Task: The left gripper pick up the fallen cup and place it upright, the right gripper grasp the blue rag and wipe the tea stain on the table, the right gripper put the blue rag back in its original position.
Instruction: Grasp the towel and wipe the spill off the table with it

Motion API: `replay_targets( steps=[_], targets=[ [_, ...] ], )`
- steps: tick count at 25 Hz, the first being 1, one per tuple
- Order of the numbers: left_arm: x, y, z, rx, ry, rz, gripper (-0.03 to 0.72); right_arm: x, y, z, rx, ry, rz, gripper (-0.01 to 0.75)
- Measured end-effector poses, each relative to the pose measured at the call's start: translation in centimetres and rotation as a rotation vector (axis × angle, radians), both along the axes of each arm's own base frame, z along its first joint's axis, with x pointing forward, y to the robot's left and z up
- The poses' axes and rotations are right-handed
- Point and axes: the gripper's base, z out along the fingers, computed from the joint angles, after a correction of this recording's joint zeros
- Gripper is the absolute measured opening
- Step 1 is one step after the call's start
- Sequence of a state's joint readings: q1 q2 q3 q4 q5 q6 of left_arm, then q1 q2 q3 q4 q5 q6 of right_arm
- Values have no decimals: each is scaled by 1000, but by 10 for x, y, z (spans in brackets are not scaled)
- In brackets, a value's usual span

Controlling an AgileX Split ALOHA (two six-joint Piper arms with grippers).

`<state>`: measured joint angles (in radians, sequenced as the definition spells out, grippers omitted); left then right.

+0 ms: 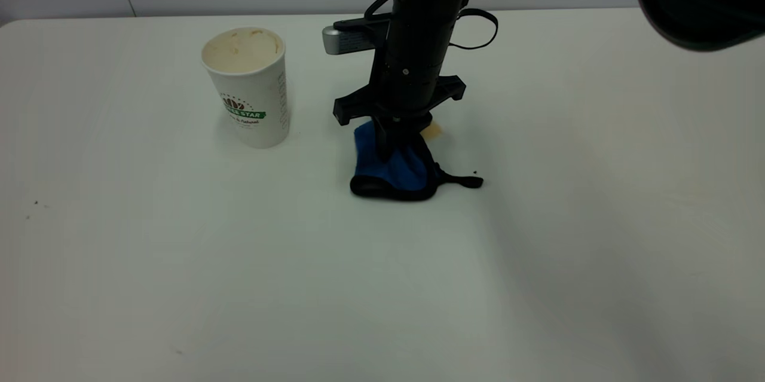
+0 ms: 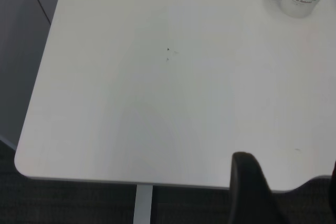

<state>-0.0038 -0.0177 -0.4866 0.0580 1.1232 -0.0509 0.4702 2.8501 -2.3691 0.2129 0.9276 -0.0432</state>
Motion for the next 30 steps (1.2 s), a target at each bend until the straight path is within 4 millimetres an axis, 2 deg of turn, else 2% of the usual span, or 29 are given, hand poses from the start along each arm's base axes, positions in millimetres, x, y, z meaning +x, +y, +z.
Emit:
replay_targets(
  steps=[6,9,11,14,17,20,22,24,30],
  targets=[
    [0,0,0,0,0,0,402,17,5,-3,62,-123,-39,58],
    [0,0,0,0,0,0,402,27,-7,-4,76,-156,-84,58],
    [0,0,0,1,0,1,402,36,-23,-4,67,-164,-129,58],
    [0,0,0,1,0,1,402,51,-64,-4,45,-148,-228,58],
    [0,0,0,1,0,1,402,57,-100,-4,19,-82,-304,58],
    [0,0,0,1,0,1,402,55,-112,-5,-3,-16,-318,58],
    [0,0,0,1,0,1,402,51,-106,-5,-11,8,-301,58],
    [0,0,0,1,0,1,402,45,-91,-5,-6,22,-272,58],
    [0,0,0,1,0,1,402,20,-12,-4,58,-27,-149,58]
  ],
)
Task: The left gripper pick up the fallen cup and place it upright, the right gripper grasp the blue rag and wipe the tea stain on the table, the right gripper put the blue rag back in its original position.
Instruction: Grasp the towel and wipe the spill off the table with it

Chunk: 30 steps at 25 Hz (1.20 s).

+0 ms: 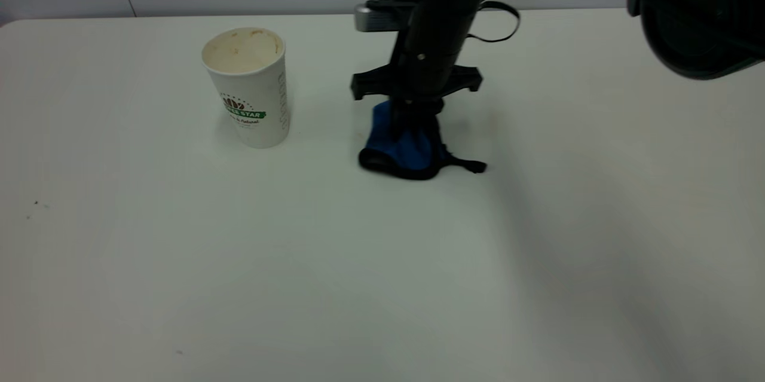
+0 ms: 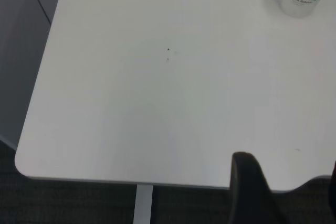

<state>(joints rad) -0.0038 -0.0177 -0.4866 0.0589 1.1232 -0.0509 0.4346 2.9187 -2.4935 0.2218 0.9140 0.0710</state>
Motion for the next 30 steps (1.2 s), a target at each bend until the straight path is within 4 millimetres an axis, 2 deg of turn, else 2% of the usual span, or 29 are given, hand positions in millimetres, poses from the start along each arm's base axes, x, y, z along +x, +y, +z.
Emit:
replay_targets(
  steps=[3,5,8,11,15,20,26,30],
  targets=[
    [0,0,0,0,0,0,402,-9,29,-1,42,-59,28,58],
    [0,0,0,0,0,0,402,-8,37,-1,69,-101,16,58],
    [0,0,0,0,0,0,402,-1,36,0,101,-170,-21,58],
    [0,0,0,0,0,0,402,11,23,1,103,-230,-59,58],
    [0,0,0,0,0,0,402,29,-16,0,57,-233,-125,58],
    [0,0,0,0,0,0,402,42,-87,-1,-49,-109,-206,58],
    [0,0,0,0,0,0,402,43,-167,6,-227,67,-254,58],
    [0,0,0,0,0,0,402,45,-213,16,-298,121,-259,59]
  ],
)
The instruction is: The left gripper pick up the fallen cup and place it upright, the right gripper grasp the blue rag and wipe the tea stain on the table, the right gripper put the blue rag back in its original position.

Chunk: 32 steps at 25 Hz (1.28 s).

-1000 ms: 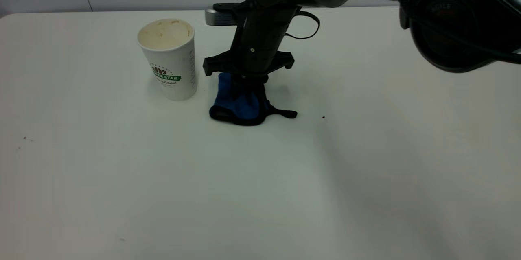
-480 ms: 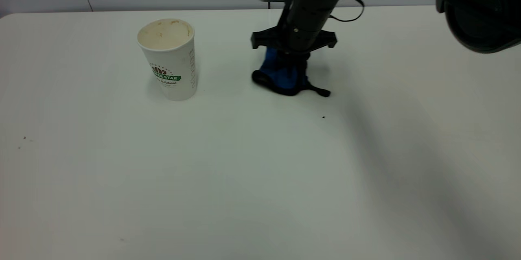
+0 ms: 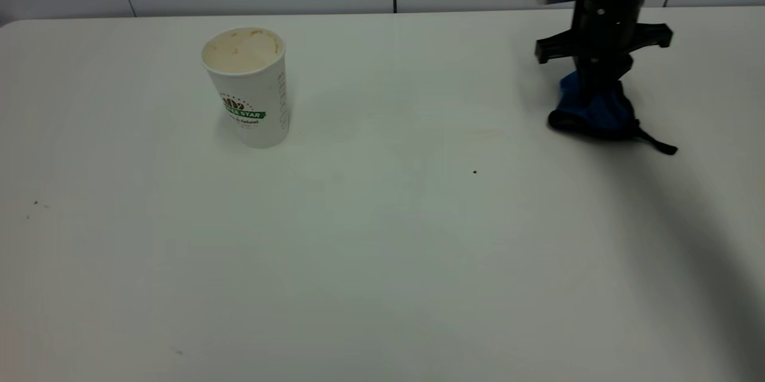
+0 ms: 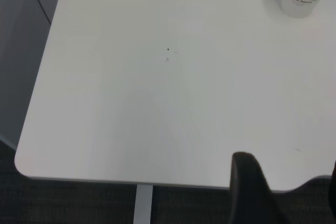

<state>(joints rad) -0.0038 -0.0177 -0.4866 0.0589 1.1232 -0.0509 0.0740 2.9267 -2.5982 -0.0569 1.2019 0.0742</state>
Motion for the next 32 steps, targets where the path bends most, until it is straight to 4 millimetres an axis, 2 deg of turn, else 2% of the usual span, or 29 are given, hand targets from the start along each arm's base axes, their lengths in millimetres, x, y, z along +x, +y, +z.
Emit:
replay_targets(
  steps=[3,5,8,10,15,18,20,23,25,26,29,32],
  targets=[
    [0,0,0,0,0,0,402,5,-18,11,11,-30,-5,65],
    [0,0,0,0,0,0,402,7,-20,14,29,-40,-9,77],
    [0,0,0,0,0,0,402,6,-18,13,51,-33,-12,150],
    [0,0,0,0,0,0,402,6,-17,13,62,-33,-14,252],
    [0,0,0,0,0,0,402,6,-17,14,65,-32,23,633],
    [0,0,0,0,0,0,402,8,-9,29,148,-57,38,716],
    [0,0,0,0,0,0,402,10,-3,54,219,-101,61,728],
    [0,0,0,0,0,0,402,12,6,110,262,-202,109,729],
    [0,0,0,0,0,0,402,8,13,154,255,-270,136,729],
    [0,0,0,0,0,0,402,5,14,170,240,-287,144,729],
    [0,0,0,0,0,0,402,-16,21,221,195,-317,162,729],
    [0,0,0,0,0,0,402,-46,24,250,160,-281,171,729]
  ],
)
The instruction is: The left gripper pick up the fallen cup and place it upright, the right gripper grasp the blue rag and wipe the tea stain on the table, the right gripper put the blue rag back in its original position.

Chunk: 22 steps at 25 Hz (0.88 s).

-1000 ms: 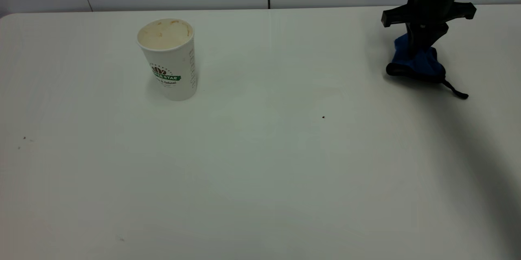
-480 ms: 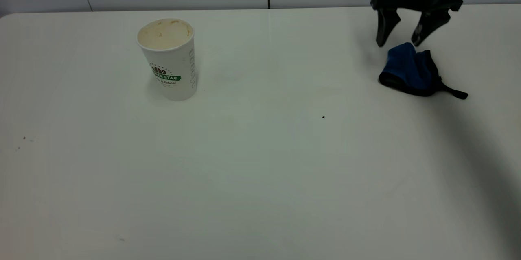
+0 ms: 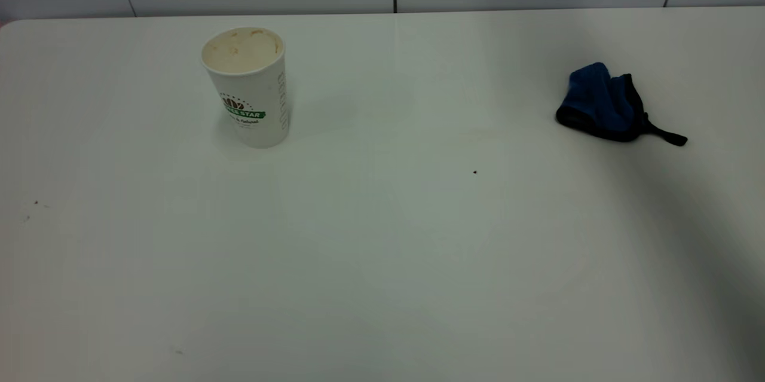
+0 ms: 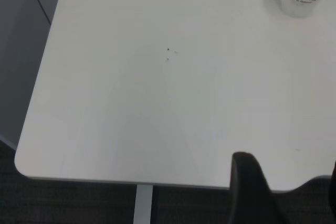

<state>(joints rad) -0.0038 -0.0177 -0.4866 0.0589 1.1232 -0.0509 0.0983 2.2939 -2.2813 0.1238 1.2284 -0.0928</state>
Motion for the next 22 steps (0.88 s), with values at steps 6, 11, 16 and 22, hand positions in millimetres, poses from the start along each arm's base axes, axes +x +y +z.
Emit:
replay_targets(
  steps=[6,11,16,22],
  targets=[
    [0,0,0,0,0,0,402,-98,-5,78,-51,-18,15,727],
    [0,0,0,0,0,0,402,-197,-19,118,-66,-70,7,702],
    [0,0,0,0,0,0,402,-286,-32,130,-78,-146,-6,647],
    [0,0,0,0,0,0,402,-357,-40,104,-69,-158,-9,635]
  ],
)
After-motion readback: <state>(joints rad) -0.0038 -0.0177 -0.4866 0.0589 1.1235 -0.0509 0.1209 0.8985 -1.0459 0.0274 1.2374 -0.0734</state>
